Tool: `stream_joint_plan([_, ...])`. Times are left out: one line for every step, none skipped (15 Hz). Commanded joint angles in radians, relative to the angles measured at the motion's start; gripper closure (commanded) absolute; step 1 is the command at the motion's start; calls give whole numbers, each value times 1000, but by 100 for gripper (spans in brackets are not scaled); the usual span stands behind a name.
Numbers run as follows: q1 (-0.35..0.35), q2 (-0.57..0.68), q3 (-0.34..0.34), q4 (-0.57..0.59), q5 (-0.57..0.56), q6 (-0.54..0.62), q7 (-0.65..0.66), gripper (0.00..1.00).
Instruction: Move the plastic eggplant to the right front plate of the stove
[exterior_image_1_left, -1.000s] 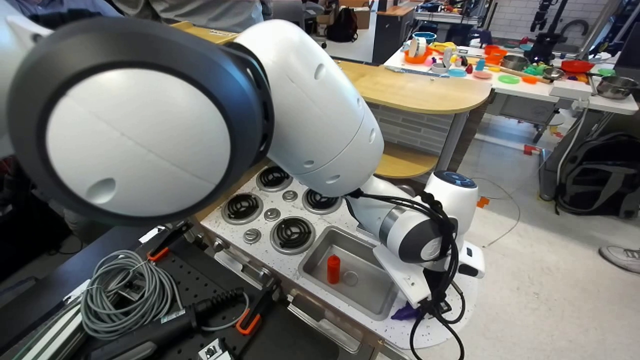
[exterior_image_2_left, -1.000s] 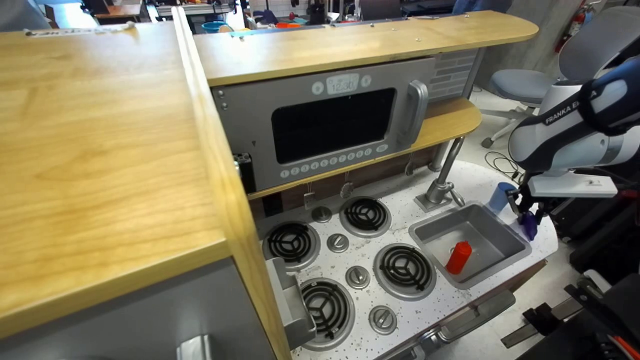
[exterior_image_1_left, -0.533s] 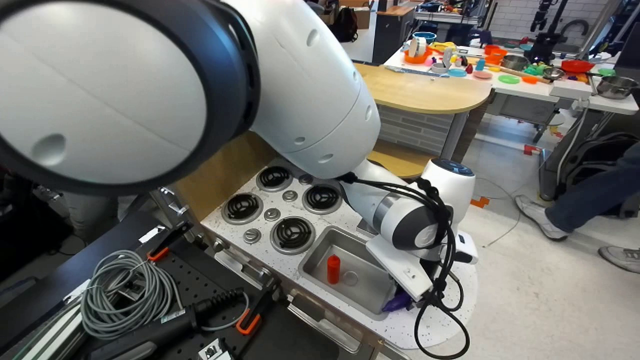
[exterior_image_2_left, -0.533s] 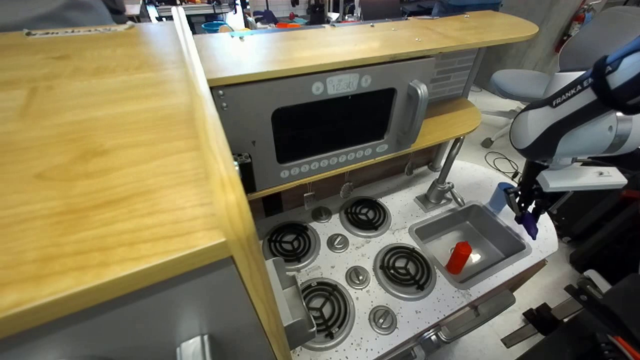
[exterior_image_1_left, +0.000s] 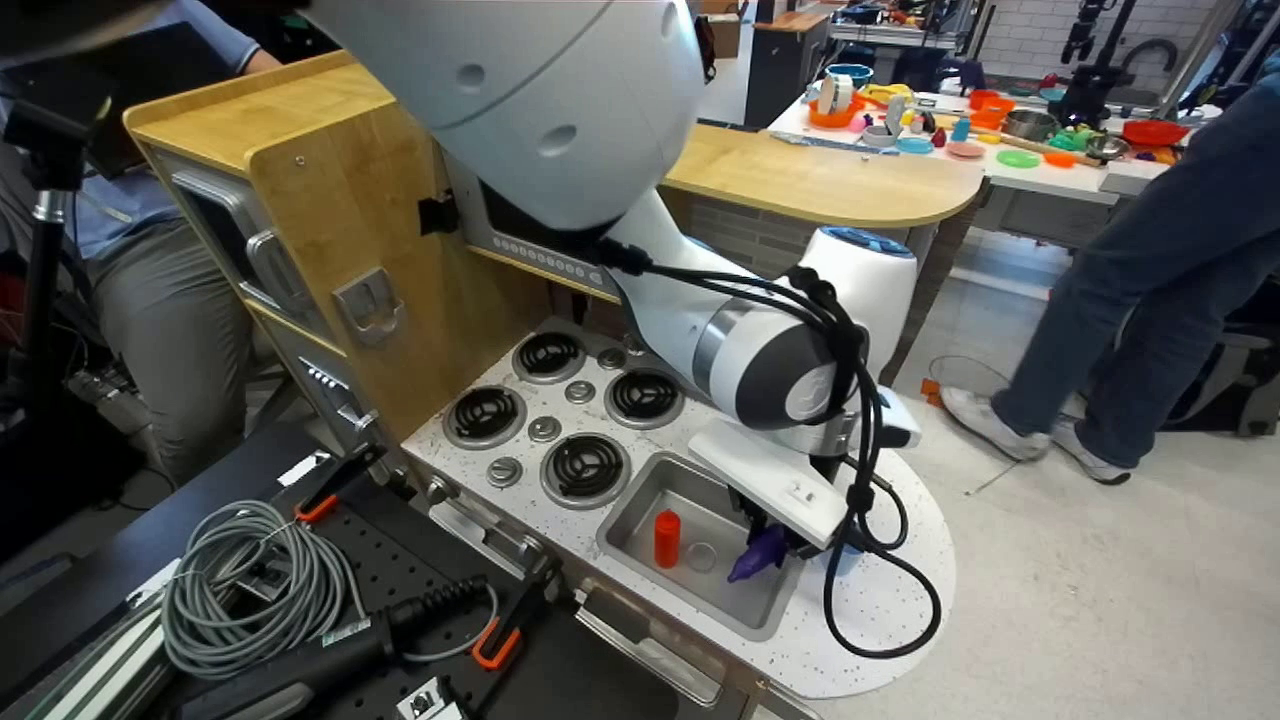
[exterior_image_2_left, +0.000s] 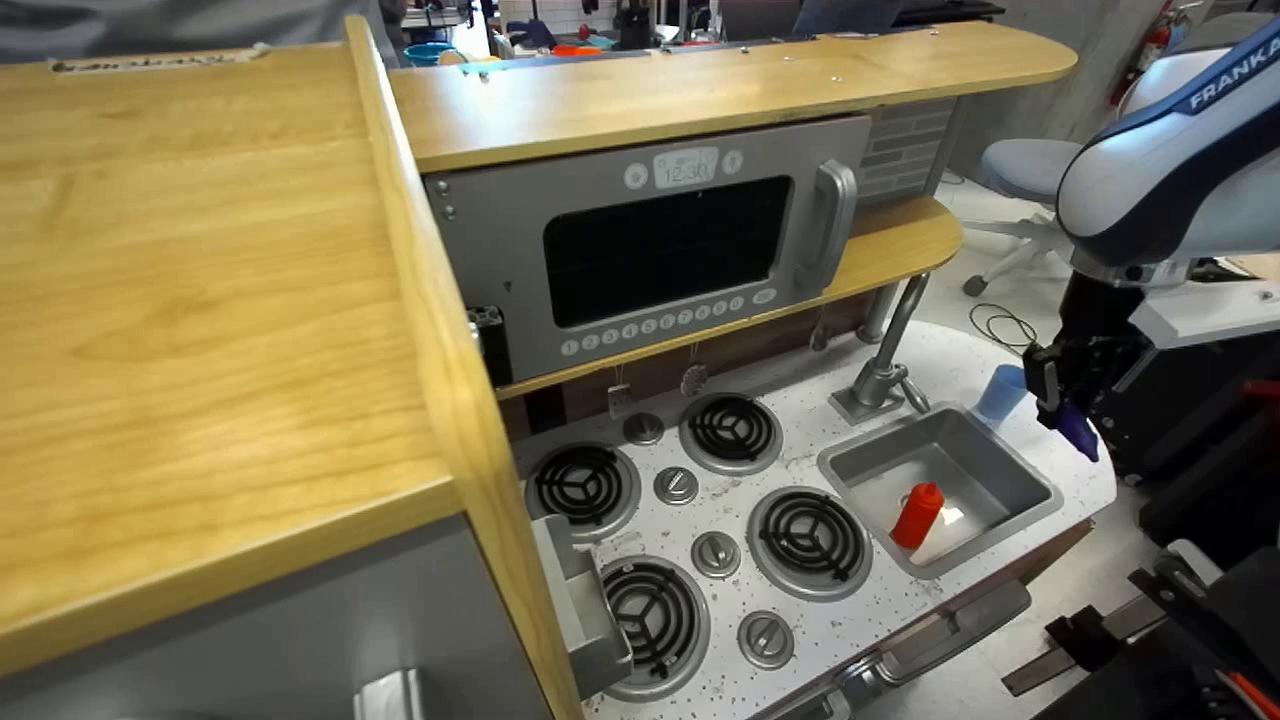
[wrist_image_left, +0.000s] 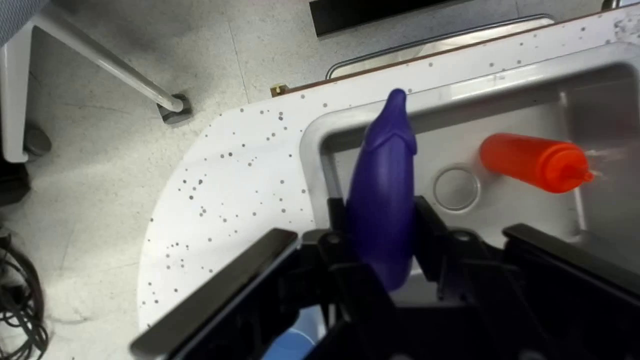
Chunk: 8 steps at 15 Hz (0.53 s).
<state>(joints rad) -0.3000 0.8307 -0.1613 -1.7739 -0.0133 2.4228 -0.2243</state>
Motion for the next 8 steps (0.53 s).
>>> stream_joint_plan([25,-145,31,-199,-43,117,-47,91])
stream_joint_plan([32,-162,42,-230,-48,150,-53,91])
stream_joint_plan([41,-180,52,-264,-51,183,-55,91])
stream_joint_plan([49,-192,66,-295,-51,218,-60,91])
stream_joint_plan([58,-200,81,-321,-50,250,-65,91])
stream_joint_plan([62,-204,96,-342,-47,280,-72,91])
stream_joint_plan([73,-206,108,-362,-50,309,-72,91])
stream_joint_plan([79,-204,120,-378,-49,334,-72,91])
